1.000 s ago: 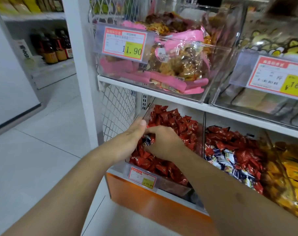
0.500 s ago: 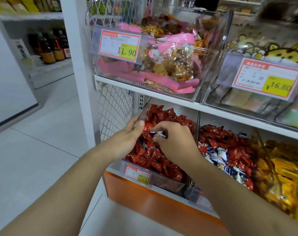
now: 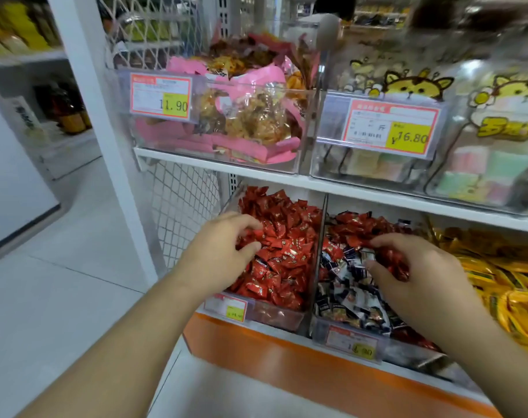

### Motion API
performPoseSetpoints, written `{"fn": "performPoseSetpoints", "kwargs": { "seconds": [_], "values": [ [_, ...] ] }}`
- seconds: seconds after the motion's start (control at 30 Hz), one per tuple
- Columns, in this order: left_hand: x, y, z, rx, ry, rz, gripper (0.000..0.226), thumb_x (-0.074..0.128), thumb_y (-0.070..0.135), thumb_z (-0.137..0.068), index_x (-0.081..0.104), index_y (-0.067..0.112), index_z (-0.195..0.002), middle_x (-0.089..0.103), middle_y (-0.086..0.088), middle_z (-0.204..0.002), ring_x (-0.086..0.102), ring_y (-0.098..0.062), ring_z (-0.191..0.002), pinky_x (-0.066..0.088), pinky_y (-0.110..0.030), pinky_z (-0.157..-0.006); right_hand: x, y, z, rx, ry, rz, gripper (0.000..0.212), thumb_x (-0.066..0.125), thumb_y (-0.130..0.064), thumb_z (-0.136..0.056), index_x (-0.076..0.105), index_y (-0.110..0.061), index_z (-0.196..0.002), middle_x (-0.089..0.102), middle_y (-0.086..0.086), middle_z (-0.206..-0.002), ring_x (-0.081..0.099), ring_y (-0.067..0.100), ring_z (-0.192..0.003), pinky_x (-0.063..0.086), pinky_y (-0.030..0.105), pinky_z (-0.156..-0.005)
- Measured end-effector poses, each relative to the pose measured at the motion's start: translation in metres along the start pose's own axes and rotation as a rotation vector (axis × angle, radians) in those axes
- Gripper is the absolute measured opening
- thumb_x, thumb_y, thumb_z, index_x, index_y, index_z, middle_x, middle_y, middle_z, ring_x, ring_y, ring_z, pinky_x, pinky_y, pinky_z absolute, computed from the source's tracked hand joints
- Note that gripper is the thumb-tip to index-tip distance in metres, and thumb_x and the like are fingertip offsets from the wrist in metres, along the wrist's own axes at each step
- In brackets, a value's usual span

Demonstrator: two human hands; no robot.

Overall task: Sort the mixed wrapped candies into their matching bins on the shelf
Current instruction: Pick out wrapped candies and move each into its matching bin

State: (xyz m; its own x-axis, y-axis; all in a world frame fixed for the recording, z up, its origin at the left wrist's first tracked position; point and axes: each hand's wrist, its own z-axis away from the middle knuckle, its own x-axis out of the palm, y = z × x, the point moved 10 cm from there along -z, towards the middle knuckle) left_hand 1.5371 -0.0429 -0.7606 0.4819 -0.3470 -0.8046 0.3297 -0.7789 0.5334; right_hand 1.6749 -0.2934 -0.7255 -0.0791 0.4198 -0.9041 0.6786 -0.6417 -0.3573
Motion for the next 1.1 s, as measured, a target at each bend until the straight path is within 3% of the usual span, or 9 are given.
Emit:
{"fn": "performPoseSetpoints", "kwargs": {
  "seconds": [0.17,0.3,0.4,0.57,0.7,0.8,0.93,1.03,1.1],
  "values": [
    [0.029,-0.016,0.000,-0.146,-0.063,-0.102,0.009,0.075,0.027,-0.089,0.070,0.028,-0.081,0.069,0.014,-0.077,0.064,0.000,-0.073,0.055,-0.024,-0.069,0.005,0.010,-0.002,-0.001,-0.007,-0.054,0.035,0.069,-0.031,-0.096,0.064,-0.027,-0.130,0.064,-0.009,-0.131,0.059,0.011,-0.119,0.039,0.017,-0.093],
    [0.042,-0.022,0.000,-0.175,-0.111,-0.137,0.016,0.073,0.027,-0.090,0.077,0.038,-0.102,0.073,0.015,-0.094,0.067,-0.002,-0.085,0.056,-0.023,-0.080,0.009,0.015,-0.001,-0.009,-0.032,-0.101,0.033,0.066,-0.030,-0.098,0.063,-0.028,-0.131,0.061,-0.010,-0.132,0.055,0.004,-0.107,0.039,0.016,-0.090],
    [0.051,-0.022,-0.001,-0.173,-0.168,-0.129,0.030,0.071,0.027,-0.094,0.073,0.040,-0.121,0.071,0.012,-0.108,0.060,-0.002,-0.090,0.046,-0.015,-0.078,0.008,0.018,-0.002,-0.010,-0.035,-0.113,0.032,0.065,-0.028,-0.098,0.063,-0.027,-0.130,0.061,-0.009,-0.133,0.058,0.012,-0.118,0.040,0.019,-0.093],
    [0.053,-0.025,-0.003,-0.209,-0.152,-0.096,0.014,0.072,0.031,-0.095,0.076,0.040,-0.104,0.067,0.018,-0.094,0.059,0.006,-0.081,0.037,-0.005,-0.062,0.006,0.022,-0.001,0.004,-0.030,-0.120,0.029,0.066,-0.028,-0.098,0.065,-0.028,-0.127,0.062,-0.009,-0.129,0.058,0.011,-0.116,0.042,0.020,-0.092],
    [0.050,-0.022,-0.004,-0.201,-0.130,-0.097,0.015,0.072,0.023,-0.093,0.075,0.035,-0.085,0.069,0.022,-0.084,0.063,0.006,-0.082,0.041,-0.008,-0.063,0.008,0.023,-0.001,0.021,-0.054,-0.130,0.027,0.064,-0.028,-0.099,0.064,-0.029,-0.126,0.061,-0.010,-0.131,0.062,0.010,-0.101,0.048,0.022,-0.086],
    [0.046,-0.023,-0.002,-0.227,-0.110,-0.092,0.020,0.069,0.017,-0.094,0.073,0.031,-0.081,0.070,0.017,-0.080,0.065,0.000,-0.075,0.047,-0.014,-0.061,0.011,0.018,0.001,0.025,-0.081,-0.139,0.021,0.062,-0.027,-0.099,0.064,-0.031,-0.120,0.060,-0.010,-0.131,0.069,0.015,-0.087,0.059,0.033,-0.079],
    [0.034,-0.027,-0.002,-0.264,-0.047,-0.016,0.019,0.070,0.018,-0.092,0.072,0.030,-0.078,0.073,0.012,-0.074,0.068,-0.003,-0.067,0.053,-0.018,-0.060,0.017,0.014,0.002,0.011,-0.094,-0.129,0.020,0.062,-0.025,-0.099,0.064,-0.032,-0.118,0.058,-0.014,-0.127,0.068,0.007,-0.076,0.059,0.027,-0.071],
    [0.025,-0.029,0.000,-0.313,-0.021,0.074,0.015,0.074,0.018,-0.090,0.073,0.027,-0.077,0.074,0.010,-0.073,0.066,-0.002,-0.064,0.046,-0.010,-0.051,0.021,0.011,0.002,-0.007,-0.096,-0.122,0.022,0.061,-0.022,-0.099,0.065,-0.030,-0.119,0.059,-0.014,-0.128,0.062,0.006,-0.101,0.048,0.016,-0.079],
    [0.021,-0.030,0.002,-0.336,-0.008,0.116,0.015,0.077,0.016,-0.088,0.073,0.026,-0.077,0.075,0.008,-0.073,0.067,-0.004,-0.065,0.046,-0.010,-0.049,0.023,0.009,0.002,-0.009,-0.103,-0.126,0.022,0.061,-0.023,-0.099,0.065,-0.030,-0.119,0.059,-0.013,-0.128,0.068,0.013,-0.097,0.056,0.023,-0.080]
  ]
}}
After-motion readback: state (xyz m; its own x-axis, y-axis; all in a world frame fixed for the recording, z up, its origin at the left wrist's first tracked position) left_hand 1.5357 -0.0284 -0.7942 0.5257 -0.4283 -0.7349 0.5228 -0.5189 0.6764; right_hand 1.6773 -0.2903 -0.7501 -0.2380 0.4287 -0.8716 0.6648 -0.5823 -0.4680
